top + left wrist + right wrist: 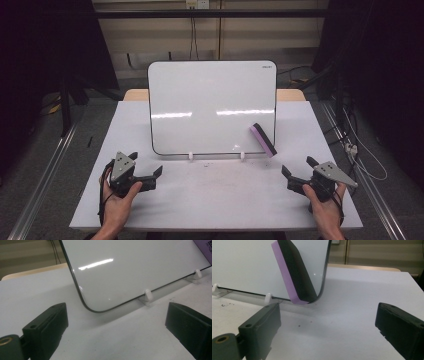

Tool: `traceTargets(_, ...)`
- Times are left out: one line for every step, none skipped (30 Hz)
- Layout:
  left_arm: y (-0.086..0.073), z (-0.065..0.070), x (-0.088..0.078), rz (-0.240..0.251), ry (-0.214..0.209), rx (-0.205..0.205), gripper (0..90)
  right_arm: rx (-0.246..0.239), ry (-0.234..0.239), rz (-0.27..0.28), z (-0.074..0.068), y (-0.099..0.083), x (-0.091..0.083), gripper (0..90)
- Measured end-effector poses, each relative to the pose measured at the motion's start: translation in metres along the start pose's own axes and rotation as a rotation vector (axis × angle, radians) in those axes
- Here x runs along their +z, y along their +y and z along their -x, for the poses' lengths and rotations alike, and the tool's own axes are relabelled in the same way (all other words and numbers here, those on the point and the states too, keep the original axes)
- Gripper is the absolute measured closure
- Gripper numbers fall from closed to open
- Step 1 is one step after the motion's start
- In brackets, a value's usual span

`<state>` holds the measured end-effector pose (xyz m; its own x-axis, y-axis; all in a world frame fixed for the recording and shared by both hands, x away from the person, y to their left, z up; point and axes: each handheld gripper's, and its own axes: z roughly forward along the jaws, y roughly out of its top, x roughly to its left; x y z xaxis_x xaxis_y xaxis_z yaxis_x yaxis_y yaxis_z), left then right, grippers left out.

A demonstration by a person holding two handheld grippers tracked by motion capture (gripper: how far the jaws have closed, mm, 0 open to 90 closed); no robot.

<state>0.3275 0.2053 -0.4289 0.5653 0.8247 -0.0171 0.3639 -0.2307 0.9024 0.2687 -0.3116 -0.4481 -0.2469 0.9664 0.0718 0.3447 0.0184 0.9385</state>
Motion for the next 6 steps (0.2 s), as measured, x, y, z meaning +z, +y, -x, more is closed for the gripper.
traceTargets(-0.0004, -0.0004, 0.0004, -0.005, -0.010, -0.010, 4.4, 0.005, -0.001, 0.008, 0.0000, 0.0011, 0.0000, 6.2)
traceTargets(-0.0008, -0.0008, 0.0007, -0.005, -0.017, -0.027, 4.5, 0.007, -0.003, 0.011, -0.0003, 0.0021, 0.0001, 6.0)
traceTargets(-0.0010, -0.0017, 0.0007, -0.007, -0.016, -0.027, 4.7, 0.005, -0.001, 0.014, -0.0006, 0.0022, 0.0001, 6.0)
traceTargets(-0.0011, -0.0020, 0.0002, -0.007, -0.013, -0.029, 4.9, 0.008, 0.000, 0.011, -0.0012, 0.0015, 0.0000, 5.8)
traceTargets(-0.0013, -0.0024, -0.0003, -0.002, -0.014, -0.031, 5.0, 0.009, 0.002, 0.008, -0.0013, 0.0009, -0.0004, 5.8)
traceTargets(-0.0014, -0.0029, -0.0007, -0.001, -0.013, -0.029, 5.0, 0.012, 0.002, 0.008, -0.0013, 0.0007, -0.0006, 5.7)
